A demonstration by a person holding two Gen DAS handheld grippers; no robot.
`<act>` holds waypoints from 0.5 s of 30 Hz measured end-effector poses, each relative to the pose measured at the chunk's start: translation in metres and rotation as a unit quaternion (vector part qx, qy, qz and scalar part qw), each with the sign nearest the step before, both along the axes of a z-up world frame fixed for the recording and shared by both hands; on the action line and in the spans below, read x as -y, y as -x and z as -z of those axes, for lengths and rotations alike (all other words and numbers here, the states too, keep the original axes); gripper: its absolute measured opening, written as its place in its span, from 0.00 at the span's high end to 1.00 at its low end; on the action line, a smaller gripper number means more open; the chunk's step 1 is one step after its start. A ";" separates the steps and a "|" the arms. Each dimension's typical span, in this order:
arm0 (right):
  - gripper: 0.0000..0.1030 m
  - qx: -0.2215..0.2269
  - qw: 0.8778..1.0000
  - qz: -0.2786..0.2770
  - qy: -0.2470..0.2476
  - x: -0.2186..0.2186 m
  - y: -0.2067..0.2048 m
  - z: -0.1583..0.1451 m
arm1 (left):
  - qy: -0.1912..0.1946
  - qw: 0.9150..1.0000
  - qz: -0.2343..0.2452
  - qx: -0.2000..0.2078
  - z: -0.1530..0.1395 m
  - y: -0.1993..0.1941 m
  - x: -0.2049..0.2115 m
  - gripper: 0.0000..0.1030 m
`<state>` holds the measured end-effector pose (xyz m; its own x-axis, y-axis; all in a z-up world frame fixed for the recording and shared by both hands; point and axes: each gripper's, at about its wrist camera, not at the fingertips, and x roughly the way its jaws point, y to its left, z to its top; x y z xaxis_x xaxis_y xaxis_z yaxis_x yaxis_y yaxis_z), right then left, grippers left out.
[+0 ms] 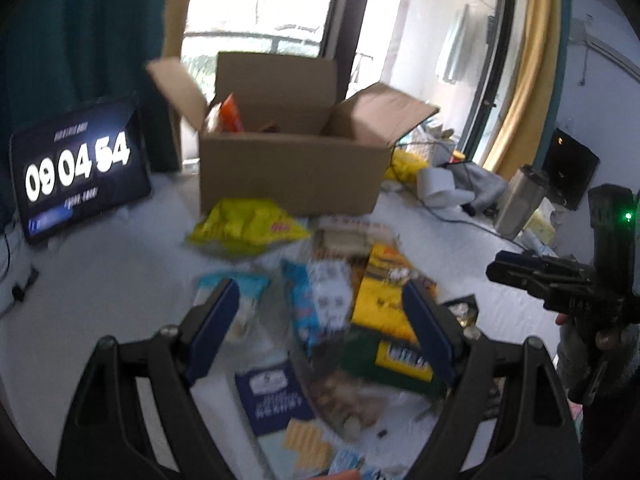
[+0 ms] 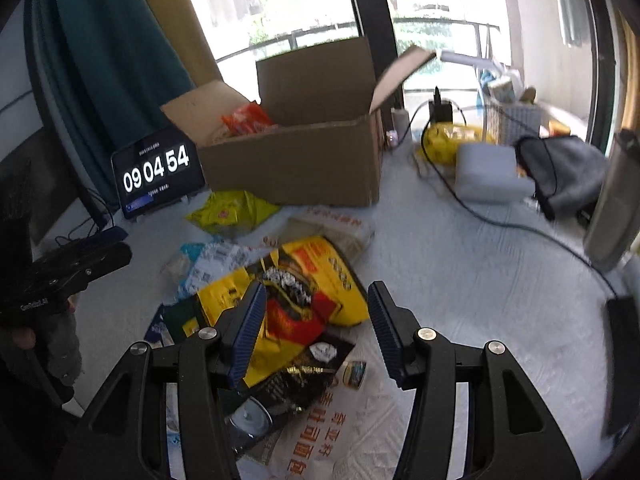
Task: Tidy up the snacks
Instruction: 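Move both grippers back over the remaining snacks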
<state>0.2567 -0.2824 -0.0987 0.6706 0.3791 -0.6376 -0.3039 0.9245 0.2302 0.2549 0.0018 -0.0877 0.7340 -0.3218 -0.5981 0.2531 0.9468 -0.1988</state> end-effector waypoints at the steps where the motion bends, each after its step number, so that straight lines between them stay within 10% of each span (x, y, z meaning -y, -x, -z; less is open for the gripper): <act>1: 0.46 -0.006 1.000 0.000 -0.001 0.000 -0.001 0.004 | 0.001 1.000 -0.003 -0.006 0.005 0.001 -0.003 0.18; 15: 0.26 -0.096 0.995 -0.008 -0.039 -0.022 -0.042 0.051 | -0.002 0.998 -0.039 -0.053 0.049 -0.008 -0.020 0.18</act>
